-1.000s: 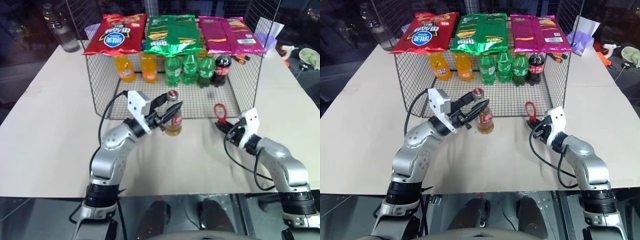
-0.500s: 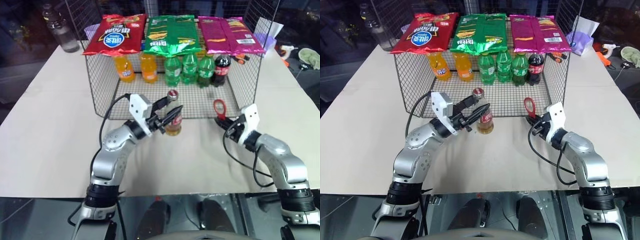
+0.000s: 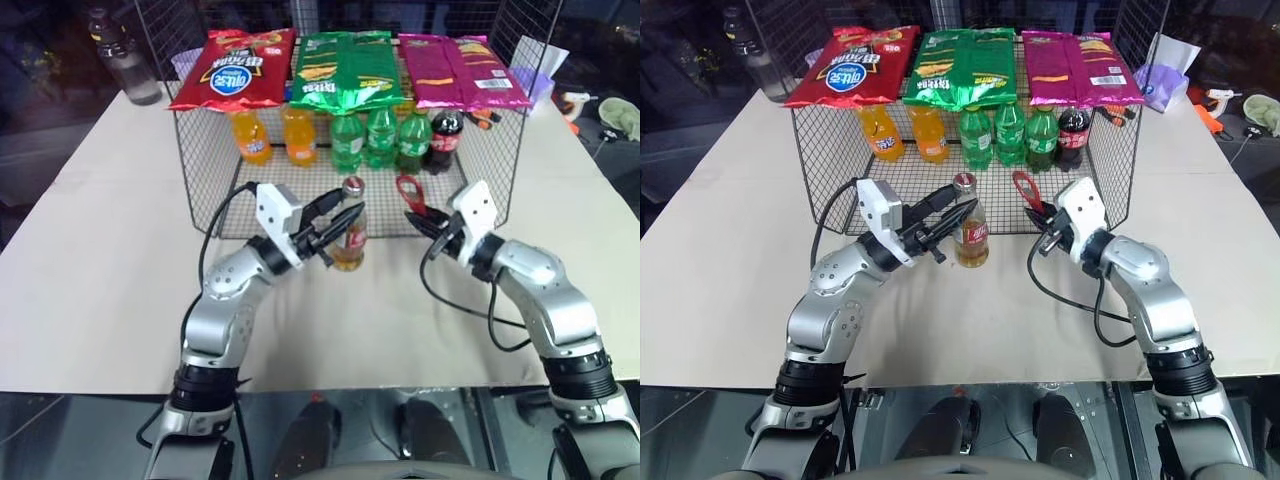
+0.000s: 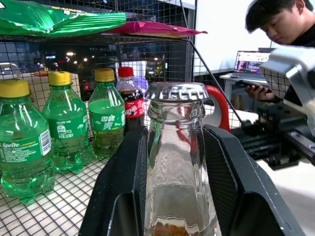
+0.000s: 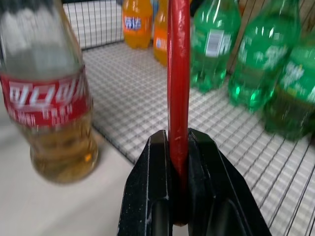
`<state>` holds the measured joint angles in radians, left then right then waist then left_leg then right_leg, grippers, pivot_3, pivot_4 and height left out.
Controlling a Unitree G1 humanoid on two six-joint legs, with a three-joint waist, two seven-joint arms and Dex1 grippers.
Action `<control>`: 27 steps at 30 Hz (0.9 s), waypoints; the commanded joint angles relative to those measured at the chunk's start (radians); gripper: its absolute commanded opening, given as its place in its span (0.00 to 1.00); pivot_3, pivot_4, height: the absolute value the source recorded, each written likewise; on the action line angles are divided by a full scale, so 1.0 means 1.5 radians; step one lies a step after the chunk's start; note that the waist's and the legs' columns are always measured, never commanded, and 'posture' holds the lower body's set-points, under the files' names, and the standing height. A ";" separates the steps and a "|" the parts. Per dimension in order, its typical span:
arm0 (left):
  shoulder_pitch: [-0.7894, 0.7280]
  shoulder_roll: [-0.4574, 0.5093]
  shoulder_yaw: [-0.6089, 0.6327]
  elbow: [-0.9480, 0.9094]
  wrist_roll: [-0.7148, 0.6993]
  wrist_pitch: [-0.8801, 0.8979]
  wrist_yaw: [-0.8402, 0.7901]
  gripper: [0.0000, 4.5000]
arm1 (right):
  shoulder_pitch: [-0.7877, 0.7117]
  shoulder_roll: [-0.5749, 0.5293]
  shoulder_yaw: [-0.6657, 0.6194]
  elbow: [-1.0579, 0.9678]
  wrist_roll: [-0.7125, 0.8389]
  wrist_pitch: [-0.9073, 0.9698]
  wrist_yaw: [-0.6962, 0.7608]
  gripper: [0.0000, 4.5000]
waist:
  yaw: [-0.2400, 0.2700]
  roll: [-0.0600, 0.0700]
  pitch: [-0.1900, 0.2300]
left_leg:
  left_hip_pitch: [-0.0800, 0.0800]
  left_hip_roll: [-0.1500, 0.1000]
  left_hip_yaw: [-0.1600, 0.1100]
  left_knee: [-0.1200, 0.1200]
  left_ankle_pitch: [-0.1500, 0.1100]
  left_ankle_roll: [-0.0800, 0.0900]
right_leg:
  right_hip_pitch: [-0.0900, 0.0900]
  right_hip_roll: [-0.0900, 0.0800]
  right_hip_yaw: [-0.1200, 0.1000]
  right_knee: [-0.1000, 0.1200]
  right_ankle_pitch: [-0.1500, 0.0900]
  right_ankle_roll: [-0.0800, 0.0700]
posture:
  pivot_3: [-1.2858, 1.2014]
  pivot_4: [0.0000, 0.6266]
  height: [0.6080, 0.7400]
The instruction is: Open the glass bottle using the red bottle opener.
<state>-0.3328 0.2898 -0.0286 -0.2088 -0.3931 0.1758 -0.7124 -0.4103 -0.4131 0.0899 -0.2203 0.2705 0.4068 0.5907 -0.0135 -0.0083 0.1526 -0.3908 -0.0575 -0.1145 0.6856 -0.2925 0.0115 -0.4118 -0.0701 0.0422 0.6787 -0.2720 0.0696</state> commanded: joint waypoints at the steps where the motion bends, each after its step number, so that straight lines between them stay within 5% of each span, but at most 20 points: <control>1: 0.017 0.011 -0.019 0.014 0.009 0.013 -0.010 0.28 | -0.023 0.004 0.012 -0.030 -0.026 -0.042 -0.002 0.00 | 0.000 0.000 0.000 | 0.000 0.000 0.000 0.000 0.000 0.000 | 0.000 0.000 0.000 0.000 0.000 0.000 | 0.52 0.24 1.00; 27: 0.023 0.019 -0.032 0.039 0.016 0.017 -0.013 0.28 | -0.050 0.025 0.163 0.121 -0.328 -0.407 -0.052 0.00 | 0.001 0.000 -0.001 | 0.008 0.000 0.000 -0.002 0.000 0.000 | 0.007 0.000 0.000 -0.001 0.000 0.000 | 0.52 0.24 1.00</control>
<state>-0.3128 0.3172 -0.0348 -0.2022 -0.3946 0.1622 -0.7337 -0.4879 -0.3823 0.2762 -0.0543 -0.1844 -0.1555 0.4978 -0.0126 -0.0081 0.1507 -0.3782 -0.0571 -0.1144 0.6833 -0.2926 0.0115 -0.4008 -0.0698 0.0420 0.6771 -0.2721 0.0695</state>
